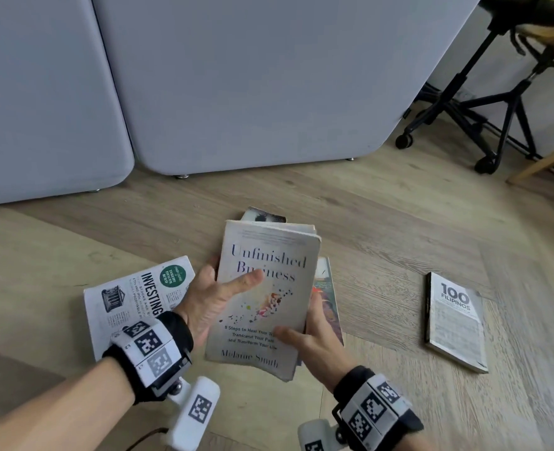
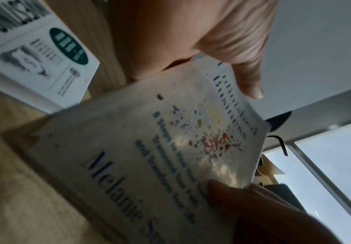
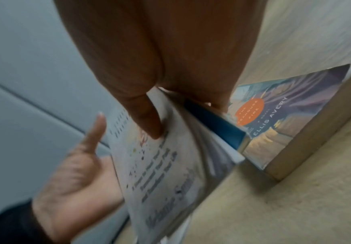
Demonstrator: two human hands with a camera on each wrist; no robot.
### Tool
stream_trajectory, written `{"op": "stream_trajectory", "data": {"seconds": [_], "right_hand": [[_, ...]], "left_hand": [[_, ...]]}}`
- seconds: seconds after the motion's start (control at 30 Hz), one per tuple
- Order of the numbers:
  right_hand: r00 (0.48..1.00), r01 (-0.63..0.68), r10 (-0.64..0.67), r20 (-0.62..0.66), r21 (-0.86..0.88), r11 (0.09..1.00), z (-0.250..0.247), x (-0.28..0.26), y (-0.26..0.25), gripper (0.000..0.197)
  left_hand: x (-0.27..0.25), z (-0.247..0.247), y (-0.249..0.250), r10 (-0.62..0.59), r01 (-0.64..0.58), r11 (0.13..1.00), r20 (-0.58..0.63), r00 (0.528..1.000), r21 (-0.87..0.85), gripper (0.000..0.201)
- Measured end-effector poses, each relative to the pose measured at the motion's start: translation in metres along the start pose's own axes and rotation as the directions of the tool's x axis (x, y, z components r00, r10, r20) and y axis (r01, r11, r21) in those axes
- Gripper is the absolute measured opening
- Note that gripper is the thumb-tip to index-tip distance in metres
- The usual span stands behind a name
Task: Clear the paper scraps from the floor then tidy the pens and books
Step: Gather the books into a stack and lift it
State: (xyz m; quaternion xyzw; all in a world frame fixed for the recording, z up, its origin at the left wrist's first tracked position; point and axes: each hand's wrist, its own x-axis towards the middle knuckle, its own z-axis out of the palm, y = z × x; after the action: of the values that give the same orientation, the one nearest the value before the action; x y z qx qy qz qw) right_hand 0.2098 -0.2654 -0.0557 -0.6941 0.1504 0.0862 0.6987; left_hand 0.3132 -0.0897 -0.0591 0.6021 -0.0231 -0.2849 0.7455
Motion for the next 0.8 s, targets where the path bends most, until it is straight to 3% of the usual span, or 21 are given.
{"op": "stream_trajectory", "data": {"seconds": [0.07, 0.17, 0.3, 0.4, 0.5, 0.6, 0.7, 0.8], "right_hand": [[0.995, 0.096, -0.095, 0.011, -0.100, 0.990, 0.007, 0.000, 0.007, 0.059], [0.988, 0.156, -0.154, 0.023, -0.160, 0.975, 0.012, -0.001, 0.021, 0.067], [0.986, 0.155, -0.167, -0.009, -0.330, 0.931, 0.014, 0.004, 0.046, 0.050], [0.988, 0.137, -0.154, -0.028, -0.313, 0.940, 0.011, 0.010, 0.056, 0.043], [0.993, 0.102, -0.111, -0.026, -0.228, 0.968, 0.011, 0.014, 0.055, 0.039], [0.987, -0.021, -0.031, -0.158, -0.319, 0.948, 0.010, 0.022, 0.055, 0.036], [0.936, -0.176, -0.026, -0.352, -0.531, 0.829, -0.015, 0.036, 0.064, 0.039], [0.822, -0.462, -0.041, -0.568, -0.707, 0.535, -0.055, 0.044, 0.069, 0.065]], "left_hand": [[-0.011, 0.001, 0.004, 0.123, -0.123, 0.992, 0.011, 0.992, 0.024, 0.071], [-0.028, -0.004, -0.008, 0.182, -0.186, 0.980, 0.063, 0.981, 0.071, 0.073], [-0.034, -0.021, -0.040, 0.041, -0.045, 0.976, 0.022, 0.999, 0.215, 0.086], [-0.026, -0.025, -0.047, -0.008, 0.011, 0.945, -0.010, 1.000, 0.327, 0.083], [-0.021, -0.023, -0.049, -0.027, 0.042, 0.959, -0.058, 0.998, 0.281, 0.068], [-0.014, -0.023, -0.061, -0.201, 0.209, 0.970, -0.078, 0.977, 0.124, 0.044], [-0.003, -0.028, -0.078, -0.298, 0.319, 0.940, -0.167, 0.940, 0.119, 0.033], [0.008, -0.038, -0.095, -0.296, 0.339, 0.917, -0.209, 0.932, 0.211, 0.039]]}}
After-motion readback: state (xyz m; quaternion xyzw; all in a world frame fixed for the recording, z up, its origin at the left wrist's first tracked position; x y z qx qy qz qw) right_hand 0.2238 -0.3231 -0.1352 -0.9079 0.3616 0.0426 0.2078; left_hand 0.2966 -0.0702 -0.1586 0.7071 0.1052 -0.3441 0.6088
